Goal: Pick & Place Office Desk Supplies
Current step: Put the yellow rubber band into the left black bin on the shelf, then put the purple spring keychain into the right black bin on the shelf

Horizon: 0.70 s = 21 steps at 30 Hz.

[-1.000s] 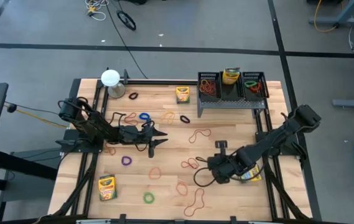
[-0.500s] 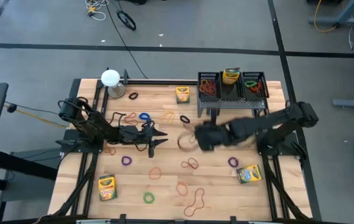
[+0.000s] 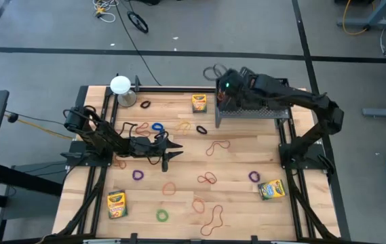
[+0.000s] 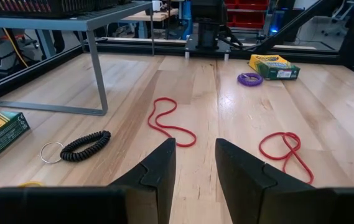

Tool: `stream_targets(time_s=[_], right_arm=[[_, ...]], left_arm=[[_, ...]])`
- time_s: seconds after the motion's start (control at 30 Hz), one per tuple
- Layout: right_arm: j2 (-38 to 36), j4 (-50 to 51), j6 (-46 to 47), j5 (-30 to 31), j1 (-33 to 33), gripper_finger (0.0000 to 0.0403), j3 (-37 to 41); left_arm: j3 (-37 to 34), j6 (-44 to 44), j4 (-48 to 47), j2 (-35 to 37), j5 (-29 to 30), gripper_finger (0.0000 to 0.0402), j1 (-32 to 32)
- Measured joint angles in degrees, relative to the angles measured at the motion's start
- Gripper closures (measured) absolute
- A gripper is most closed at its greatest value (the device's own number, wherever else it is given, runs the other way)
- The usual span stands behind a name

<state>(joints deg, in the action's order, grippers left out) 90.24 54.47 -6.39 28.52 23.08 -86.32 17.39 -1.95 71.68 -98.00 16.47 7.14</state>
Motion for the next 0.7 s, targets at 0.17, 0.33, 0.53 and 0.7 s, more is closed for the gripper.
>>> stream_targets(time_s=[0.17,0.33,0.53,0.7], right_arm=[[0.45,-2.09,0.35,-9.79,4.76,0.0398,0.52],[0.63,-1.90,1.22,-10.87,5.36,0.0389,0.57],[0.63,0.06,4.33,-11.02,4.91,0.0325,0.57],[-0.09,0.64,4.44,-9.78,4.73,0.0271,0.57]], left_arm=[[0.00,-0.01,0.00,0.00,0.00,0.0282,0.00],[0.00,-0.01,0.04,0.00,0.00,0.0282,0.02],[0.00,0.01,0.02,0.00,0.00,0.0282,0.02],[0.00,-0.01,0.03,0.00,0.00,0.0282,0.02]])
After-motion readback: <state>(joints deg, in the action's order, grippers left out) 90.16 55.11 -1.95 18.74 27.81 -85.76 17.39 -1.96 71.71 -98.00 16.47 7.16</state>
